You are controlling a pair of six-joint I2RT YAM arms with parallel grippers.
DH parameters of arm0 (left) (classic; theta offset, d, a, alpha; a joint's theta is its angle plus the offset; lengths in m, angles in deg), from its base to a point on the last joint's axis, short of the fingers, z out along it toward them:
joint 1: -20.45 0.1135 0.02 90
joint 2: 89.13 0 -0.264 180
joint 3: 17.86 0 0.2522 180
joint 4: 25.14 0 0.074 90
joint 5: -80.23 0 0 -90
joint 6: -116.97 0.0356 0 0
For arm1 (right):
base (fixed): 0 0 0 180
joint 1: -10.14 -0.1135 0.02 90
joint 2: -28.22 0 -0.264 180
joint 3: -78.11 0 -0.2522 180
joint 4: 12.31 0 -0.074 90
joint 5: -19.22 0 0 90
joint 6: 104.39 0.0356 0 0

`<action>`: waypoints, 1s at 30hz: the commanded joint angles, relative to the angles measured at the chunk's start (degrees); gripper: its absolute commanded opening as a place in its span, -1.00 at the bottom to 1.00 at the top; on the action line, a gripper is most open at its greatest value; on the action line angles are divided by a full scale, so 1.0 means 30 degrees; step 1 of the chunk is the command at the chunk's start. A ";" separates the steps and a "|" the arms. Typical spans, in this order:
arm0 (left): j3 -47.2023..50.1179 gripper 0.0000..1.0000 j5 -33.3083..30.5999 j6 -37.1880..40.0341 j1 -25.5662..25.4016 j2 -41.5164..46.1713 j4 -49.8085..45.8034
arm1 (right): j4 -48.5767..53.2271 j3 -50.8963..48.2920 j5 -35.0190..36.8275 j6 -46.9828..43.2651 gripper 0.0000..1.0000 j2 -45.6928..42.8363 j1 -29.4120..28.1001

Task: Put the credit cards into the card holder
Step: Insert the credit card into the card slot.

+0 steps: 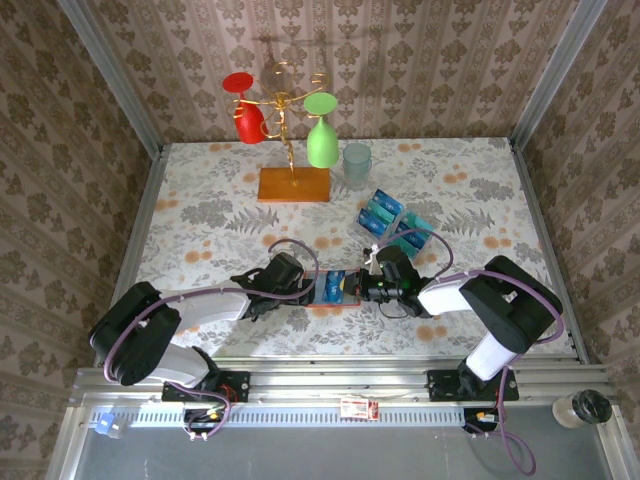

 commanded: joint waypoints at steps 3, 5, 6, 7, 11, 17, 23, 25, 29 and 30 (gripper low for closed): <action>0.0541 1.00 -0.0018 -0.0455 -0.0065 -0.0204 -0.0991 | 0.0753 -0.0023 -0.0251 -0.0400 -1.00 0.0164 -0.0144; 0.0541 1.00 -0.0021 -0.0477 -0.0073 -0.0204 -0.0999 | 0.1100 0.0058 -0.0320 -0.0524 -1.00 0.0181 -0.0140; 0.0518 1.00 -0.0025 -0.0470 -0.0046 -0.0204 -0.0991 | 0.1290 0.0124 -0.0337 -0.0567 -1.00 0.0202 -0.0141; 0.0539 1.00 -0.0011 -0.0487 -0.0069 -0.0197 -0.0979 | 0.1388 0.0153 -0.0385 -0.0640 -1.00 0.0248 -0.0127; 0.0512 1.00 -0.0040 -0.0465 -0.0069 -0.0233 -0.0980 | 0.1481 0.0329 -0.0689 -0.0610 -1.00 0.0549 -0.0119; 0.0542 1.00 -0.0031 -0.0455 -0.0058 -0.0232 -0.0996 | 0.1879 0.0633 -0.0837 -0.0714 -1.00 0.0742 -0.0120; 0.0594 1.00 -0.0042 -0.0499 -0.0066 -0.0245 -0.0940 | 0.2819 0.1284 -0.1058 -0.1079 -1.00 0.1045 -0.0111; 0.0598 1.00 -0.0016 -0.0498 -0.0069 -0.0260 -0.0912 | 0.3231 0.1594 -0.1135 -0.1211 -1.00 0.1246 -0.0115; 0.0598 1.00 -0.0033 -0.0499 -0.0050 -0.0255 -0.0912 | 0.3927 0.2165 -0.1506 -0.1372 -1.00 0.1842 -0.0056; 0.0600 1.00 -0.0010 -0.0499 -0.0068 -0.0239 -0.0875 | 0.4227 0.2380 -0.1642 -0.1460 -1.00 0.2039 -0.0053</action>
